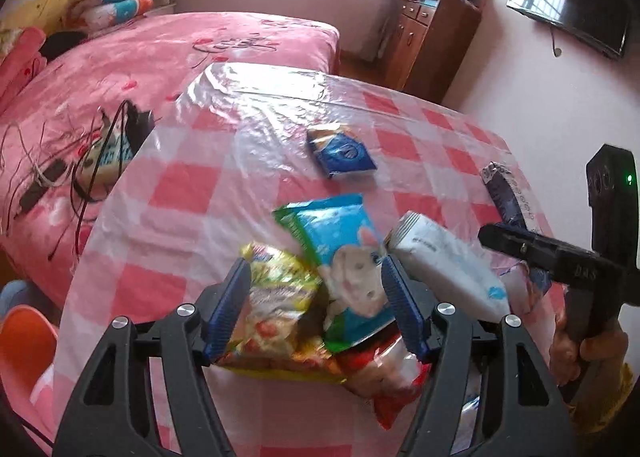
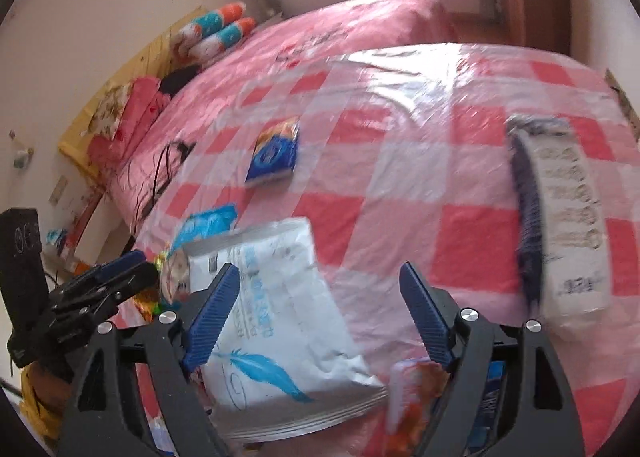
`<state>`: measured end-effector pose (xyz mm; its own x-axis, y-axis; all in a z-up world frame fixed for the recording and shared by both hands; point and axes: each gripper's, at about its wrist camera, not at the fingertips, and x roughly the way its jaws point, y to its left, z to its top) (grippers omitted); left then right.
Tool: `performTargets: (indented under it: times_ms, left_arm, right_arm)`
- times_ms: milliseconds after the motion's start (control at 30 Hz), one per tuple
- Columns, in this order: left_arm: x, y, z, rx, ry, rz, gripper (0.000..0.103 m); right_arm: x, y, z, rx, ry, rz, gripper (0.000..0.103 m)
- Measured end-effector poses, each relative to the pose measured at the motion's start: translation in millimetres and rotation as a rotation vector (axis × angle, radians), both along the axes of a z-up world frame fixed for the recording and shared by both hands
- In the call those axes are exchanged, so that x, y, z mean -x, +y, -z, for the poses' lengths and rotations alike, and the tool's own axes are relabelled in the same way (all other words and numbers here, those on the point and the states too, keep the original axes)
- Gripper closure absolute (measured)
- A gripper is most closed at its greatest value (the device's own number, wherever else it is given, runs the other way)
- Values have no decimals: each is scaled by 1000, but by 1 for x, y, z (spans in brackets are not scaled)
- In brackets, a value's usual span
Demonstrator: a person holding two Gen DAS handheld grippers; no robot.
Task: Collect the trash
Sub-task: 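Grasp the blue cartoon snack bag with the left tool while the right tool grasps a white milk carton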
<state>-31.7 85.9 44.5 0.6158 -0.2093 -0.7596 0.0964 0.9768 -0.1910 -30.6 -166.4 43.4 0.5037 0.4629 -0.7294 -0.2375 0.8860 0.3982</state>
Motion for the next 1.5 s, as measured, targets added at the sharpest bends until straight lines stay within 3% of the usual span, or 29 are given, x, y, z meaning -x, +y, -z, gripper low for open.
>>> performTargets:
  times_ms: [167, 300, 433, 533, 733, 767, 867, 1033, 1500]
  left_arm:
    - [-19, -24, 6, -84, 29, 12, 35]
    - [-34, -30, 17, -99, 66, -6, 35]
    - [-39, -37, 23, -127, 61, -16, 35]
    - [-41, -42, 27, -137, 54, -23, 38]
    - [-42, -46, 33, -126, 48, -30, 49]
    - [-42, -45, 33, -119, 44, -31, 50]
    - [-40, -42, 34, -102, 37, -33, 55]
    - [-38, -37, 33, -70, 31, -29, 60]
    - [-15, -9, 10, 29, -27, -33, 62]
  right_arm:
    - [-5, -23, -10, 17, -26, 107, 21]
    - [-2, -58, -15, 79, -66, 252, 15]
    - [-8, -89, -6, 117, -48, 352, 15]
    - [-17, -96, 6, 110, -20, 350, 15]
    - [-28, -79, 24, 254, -27, 324, 15]
    - [-26, -76, 25, 278, -32, 326, 17]
    - [-23, -79, 29, 261, -25, 333, 37]
    - [-18, -82, 27, 269, -52, 350, 40]
    - [15, -73, -20, 197, -189, 372, 41]
